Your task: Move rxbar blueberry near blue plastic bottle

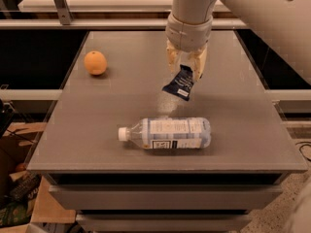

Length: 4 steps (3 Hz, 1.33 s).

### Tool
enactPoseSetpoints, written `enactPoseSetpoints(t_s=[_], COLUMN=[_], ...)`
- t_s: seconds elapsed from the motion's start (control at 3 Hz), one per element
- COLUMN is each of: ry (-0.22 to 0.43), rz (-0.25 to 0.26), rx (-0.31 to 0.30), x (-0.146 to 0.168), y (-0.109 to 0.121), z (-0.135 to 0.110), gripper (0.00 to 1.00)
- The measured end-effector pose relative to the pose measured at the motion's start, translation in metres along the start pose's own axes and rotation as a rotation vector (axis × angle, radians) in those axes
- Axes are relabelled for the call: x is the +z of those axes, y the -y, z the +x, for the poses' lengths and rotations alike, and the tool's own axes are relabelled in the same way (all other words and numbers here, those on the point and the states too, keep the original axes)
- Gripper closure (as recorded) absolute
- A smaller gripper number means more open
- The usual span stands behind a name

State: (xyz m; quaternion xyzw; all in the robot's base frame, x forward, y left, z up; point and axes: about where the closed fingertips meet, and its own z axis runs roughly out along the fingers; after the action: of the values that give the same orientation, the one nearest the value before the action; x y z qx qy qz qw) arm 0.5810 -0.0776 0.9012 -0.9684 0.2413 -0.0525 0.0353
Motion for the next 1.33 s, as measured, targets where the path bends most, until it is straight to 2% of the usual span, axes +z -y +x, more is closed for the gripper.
enactPoseSetpoints(t_s=[0.33, 0.67, 1.33], ry=[-0.01, -0.011, 0.015], rz=[0.021, 0.018, 0.003], rx=[-0.005, -0.09, -0.259], x=[0.0, 0.004, 0.017], y=[0.006, 0.027, 0.078], z=[0.002, -0.016, -0.075], gripper=[1.0, 1.0, 1.0])
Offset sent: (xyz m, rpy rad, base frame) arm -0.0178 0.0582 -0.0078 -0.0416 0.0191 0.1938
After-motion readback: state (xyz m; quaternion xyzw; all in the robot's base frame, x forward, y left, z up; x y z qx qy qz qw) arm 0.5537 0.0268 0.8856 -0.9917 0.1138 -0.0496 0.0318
